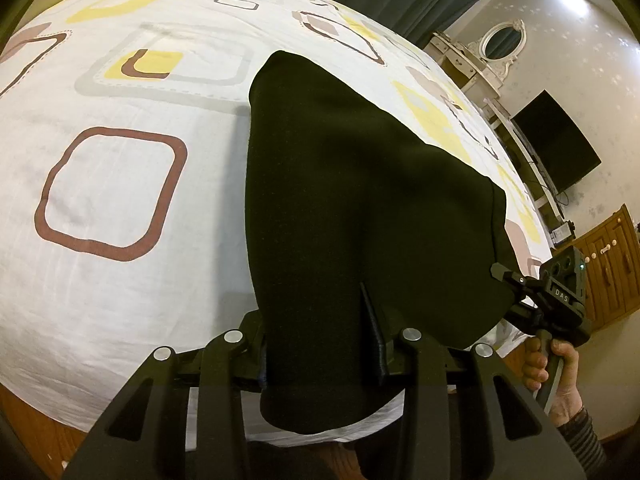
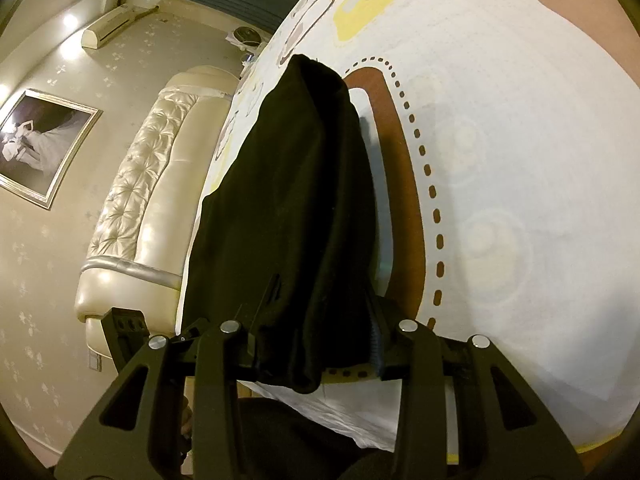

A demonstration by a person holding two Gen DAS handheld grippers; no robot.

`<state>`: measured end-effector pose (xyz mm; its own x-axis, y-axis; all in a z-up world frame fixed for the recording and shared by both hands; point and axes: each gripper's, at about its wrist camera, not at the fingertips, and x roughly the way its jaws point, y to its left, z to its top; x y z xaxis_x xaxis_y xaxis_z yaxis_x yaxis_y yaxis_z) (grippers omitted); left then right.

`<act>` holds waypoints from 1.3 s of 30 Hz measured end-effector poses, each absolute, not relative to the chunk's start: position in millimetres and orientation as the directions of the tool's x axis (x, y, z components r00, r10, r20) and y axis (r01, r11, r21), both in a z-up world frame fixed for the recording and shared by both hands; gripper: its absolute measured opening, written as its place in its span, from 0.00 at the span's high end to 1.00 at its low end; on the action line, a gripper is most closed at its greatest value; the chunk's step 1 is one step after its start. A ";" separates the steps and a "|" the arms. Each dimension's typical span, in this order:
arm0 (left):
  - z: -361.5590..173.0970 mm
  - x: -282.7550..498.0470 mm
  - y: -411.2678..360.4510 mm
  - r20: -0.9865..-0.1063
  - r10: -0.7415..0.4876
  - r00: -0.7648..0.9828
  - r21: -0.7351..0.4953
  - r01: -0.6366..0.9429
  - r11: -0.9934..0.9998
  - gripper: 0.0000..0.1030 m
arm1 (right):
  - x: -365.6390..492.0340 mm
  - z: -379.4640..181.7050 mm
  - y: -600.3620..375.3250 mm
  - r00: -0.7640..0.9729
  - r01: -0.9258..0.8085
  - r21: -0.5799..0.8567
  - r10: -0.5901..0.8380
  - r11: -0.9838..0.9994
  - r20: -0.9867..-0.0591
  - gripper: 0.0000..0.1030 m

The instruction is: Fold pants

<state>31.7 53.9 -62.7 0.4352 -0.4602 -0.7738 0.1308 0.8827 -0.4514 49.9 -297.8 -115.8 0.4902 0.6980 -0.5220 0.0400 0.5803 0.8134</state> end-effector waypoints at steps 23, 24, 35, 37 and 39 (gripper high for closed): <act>-76.1 75.7 109.2 -0.646 -0.629 0.433 -0.652 0.115 0.749 0.18 | 94.8 -102.0 -344.3 0.503 0.064 0.842 0.712 0.536 -0.491 0.31; -77.7 87.5 106.6 -0.641 -0.640 0.423 -0.663 0.116 0.740 0.18 | 101.4 -103.3 -344.1 0.502 0.065 0.844 0.713 0.533 -0.489 0.31; -89.3 166.5 85.1 -0.656 -0.667 0.355 -0.682 0.101 0.724 0.18 | 163.9 -113.8 -328.9 0.475 0.061 0.878 0.760 0.474 -0.443 0.31; -91.0 167.8 86.2 -0.652 -0.674 0.346 -0.691 0.092 0.716 0.18 | 167.3 -114.6 -322.0 0.445 0.044 0.862 0.762 0.506 -0.470 0.39; -90.0 167.1 86.2 -0.668 -0.654 0.356 -0.670 0.095 0.736 0.25 | 168.4 -116.2 -318.2 0.435 0.037 0.837 0.746 0.545 -0.505 0.55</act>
<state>167.1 86.2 -90.0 0.3558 -0.6538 -0.6678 0.0954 0.7363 -0.6699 168.4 -318.2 -116.2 0.4347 0.7458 -0.5047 0.0370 0.5452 0.8375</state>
